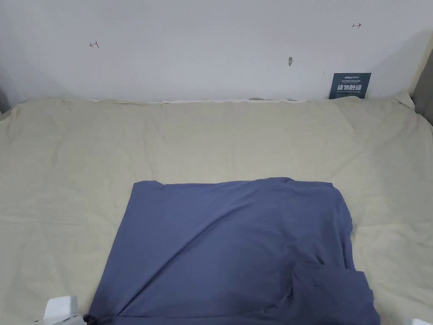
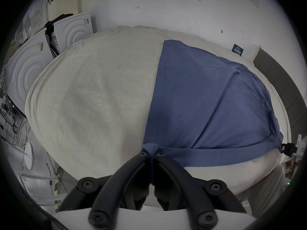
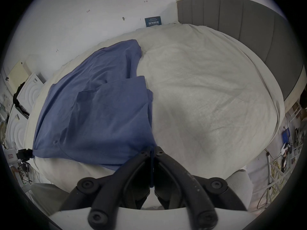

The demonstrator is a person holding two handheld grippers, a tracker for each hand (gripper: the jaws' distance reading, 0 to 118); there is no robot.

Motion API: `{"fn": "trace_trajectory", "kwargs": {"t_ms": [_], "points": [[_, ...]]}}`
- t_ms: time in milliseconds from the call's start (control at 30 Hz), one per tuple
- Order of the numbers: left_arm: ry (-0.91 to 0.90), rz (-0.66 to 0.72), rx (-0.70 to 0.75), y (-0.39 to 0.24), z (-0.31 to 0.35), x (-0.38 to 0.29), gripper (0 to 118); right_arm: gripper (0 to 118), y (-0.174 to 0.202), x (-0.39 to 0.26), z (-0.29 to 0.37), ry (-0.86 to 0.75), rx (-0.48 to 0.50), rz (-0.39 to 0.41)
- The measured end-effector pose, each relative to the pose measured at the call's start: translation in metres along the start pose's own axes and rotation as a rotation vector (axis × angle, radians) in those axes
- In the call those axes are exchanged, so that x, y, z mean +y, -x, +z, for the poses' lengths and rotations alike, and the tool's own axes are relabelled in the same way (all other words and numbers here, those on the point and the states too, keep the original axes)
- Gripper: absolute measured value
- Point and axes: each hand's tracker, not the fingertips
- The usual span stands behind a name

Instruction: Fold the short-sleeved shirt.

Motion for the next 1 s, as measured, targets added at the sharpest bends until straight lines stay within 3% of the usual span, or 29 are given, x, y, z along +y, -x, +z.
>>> {"fn": "trace_trajectory", "kwargs": {"t_ms": [67, 133, 167, 200, 233, 400, 533, 600, 667, 700, 767, 800, 1000], "points": [[0.001, 0.040, -0.027, -0.003, 0.009, 0.005, 94, 65, 0.006, 0.011, 0.009, -0.003, 0.006, 0.010], [-0.056, 0.075, -0.065, -0.008, 0.023, 0.013, 108, 78, 0.017, 0.019, 0.026, -0.069, 0.013, 0.030], [-0.105, 0.091, -0.082, -0.013, 0.035, 0.018, 113, 83, 0.023, 0.028, 0.036, -0.113, 0.030, 0.037], [-0.169, 0.104, -0.100, -0.019, 0.048, 0.025, 118, 100, 0.030, 0.038, 0.047, -0.165, 0.044, 0.047], [-0.231, 0.112, -0.115, -0.024, 0.061, 0.031, 118, 106, 0.038, 0.046, 0.062, -0.222, 0.052, 0.053], [-0.485, 0.078, -0.164, -0.056, 0.122, 0.066, 118, 108, 0.080, 0.081, 0.129, -0.508, 0.092, 0.099], [-0.687, 0.005, -0.114, -0.079, 0.152, 0.076, 117, 108, 0.105, 0.092, 0.163, -0.675, 0.074, 0.148], [-0.750, -0.027, -0.072, -0.091, 0.161, 0.078, 109, 108, 0.117, 0.091, 0.173, -0.746, 0.030, 0.167], [-0.806, -0.043, -0.055, -0.099, 0.166, 0.076, 83, 96, 0.123, 0.090, 0.178, -0.792, 0.003, 0.198], [-0.820, -0.053, -0.048, -0.103, 0.166, 0.076, 53, 76, 0.126, 0.088, 0.180, -0.813, -0.011, 0.209], [-0.828, -0.063, -0.039, -0.110, 0.167, 0.073, 1, 25, 0.129, 0.084, 0.182, -0.851, -0.049, 0.222], [-0.828, -0.081, -0.041, -0.112, 0.165, 0.072, 0, 2, 0.131, 0.083, 0.182, -0.855, -0.055, 0.234], [-0.791, -0.114, -0.065, -0.109, 0.156, 0.073, 0, 1, 0.125, 0.084, 0.181, -0.848, -0.042, 0.247]]}}
